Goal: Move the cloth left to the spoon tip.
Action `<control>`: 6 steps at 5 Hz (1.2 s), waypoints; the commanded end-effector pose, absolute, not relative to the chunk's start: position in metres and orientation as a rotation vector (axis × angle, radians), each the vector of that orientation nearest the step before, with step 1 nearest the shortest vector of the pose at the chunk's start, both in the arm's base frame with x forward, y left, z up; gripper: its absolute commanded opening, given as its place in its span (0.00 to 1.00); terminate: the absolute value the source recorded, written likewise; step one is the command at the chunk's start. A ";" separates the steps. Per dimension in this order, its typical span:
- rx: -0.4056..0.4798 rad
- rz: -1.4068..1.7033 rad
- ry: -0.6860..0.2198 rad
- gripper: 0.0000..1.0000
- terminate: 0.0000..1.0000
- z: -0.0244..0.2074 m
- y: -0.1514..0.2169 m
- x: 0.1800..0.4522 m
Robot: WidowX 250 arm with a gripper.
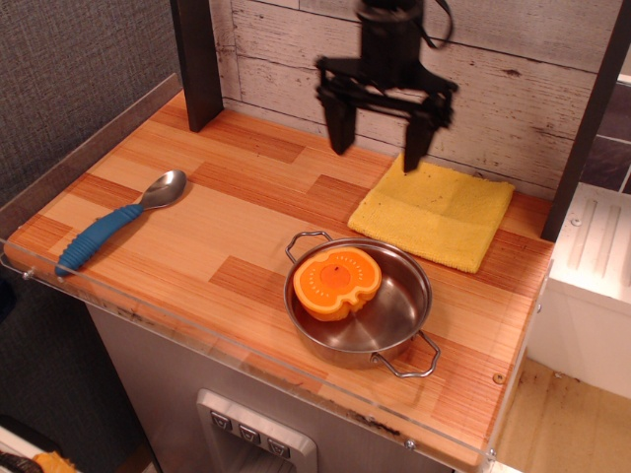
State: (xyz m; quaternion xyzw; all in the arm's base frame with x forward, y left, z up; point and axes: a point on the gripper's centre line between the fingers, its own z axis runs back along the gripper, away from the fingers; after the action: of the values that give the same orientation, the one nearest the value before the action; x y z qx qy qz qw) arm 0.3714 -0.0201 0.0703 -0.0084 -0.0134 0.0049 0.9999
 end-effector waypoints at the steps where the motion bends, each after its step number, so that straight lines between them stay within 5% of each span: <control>1: 0.027 0.003 -0.073 1.00 0.00 0.055 -0.037 0.392; 5: 0.008 -0.010 -0.133 1.00 0.00 0.026 -0.054 0.396; 6: 0.031 -0.020 -0.084 1.00 0.00 0.006 -0.049 0.391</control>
State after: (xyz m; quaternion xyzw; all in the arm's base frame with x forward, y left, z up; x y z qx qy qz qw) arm 0.3915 -0.0504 0.0072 0.0128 -0.0422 -0.0078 0.9990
